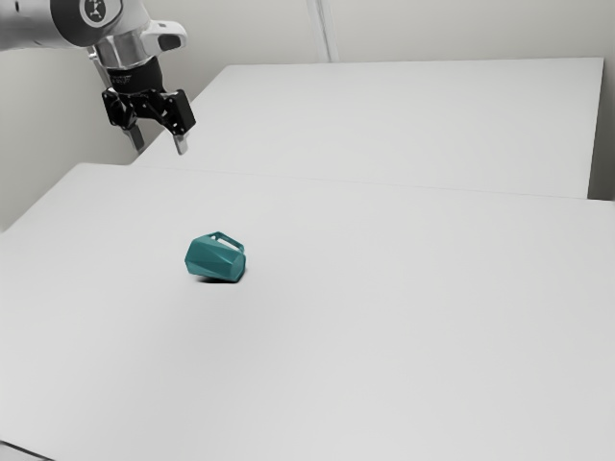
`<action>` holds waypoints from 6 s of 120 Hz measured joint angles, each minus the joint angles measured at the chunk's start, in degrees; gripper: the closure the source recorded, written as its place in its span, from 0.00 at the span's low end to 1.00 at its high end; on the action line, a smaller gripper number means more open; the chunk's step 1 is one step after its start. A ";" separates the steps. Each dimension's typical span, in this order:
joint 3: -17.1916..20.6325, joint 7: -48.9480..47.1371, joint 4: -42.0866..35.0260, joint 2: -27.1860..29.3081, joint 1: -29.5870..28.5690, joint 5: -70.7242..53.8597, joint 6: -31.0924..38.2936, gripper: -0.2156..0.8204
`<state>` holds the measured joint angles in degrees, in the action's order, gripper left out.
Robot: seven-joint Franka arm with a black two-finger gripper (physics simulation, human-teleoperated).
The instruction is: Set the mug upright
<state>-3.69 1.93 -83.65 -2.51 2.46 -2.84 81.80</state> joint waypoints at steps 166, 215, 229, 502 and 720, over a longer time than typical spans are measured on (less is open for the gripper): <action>-2.66 19.03 -1.97 -18.08 -20.25 30.92 15.22 0.22; -2.80 29.25 -12.10 -20.00 -22.77 43.29 22.63 0.22; -2.82 31.89 -14.67 -19.97 -22.91 45.39 24.39 0.22; -3.01 67.56 -24.10 -17.82 -19.92 65.79 27.65 0.94; 12.98 17.45 -47.10 6.29 -9.41 -1.28 46.16 0.97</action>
<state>9.29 19.38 -130.75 3.78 -6.95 -4.12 127.97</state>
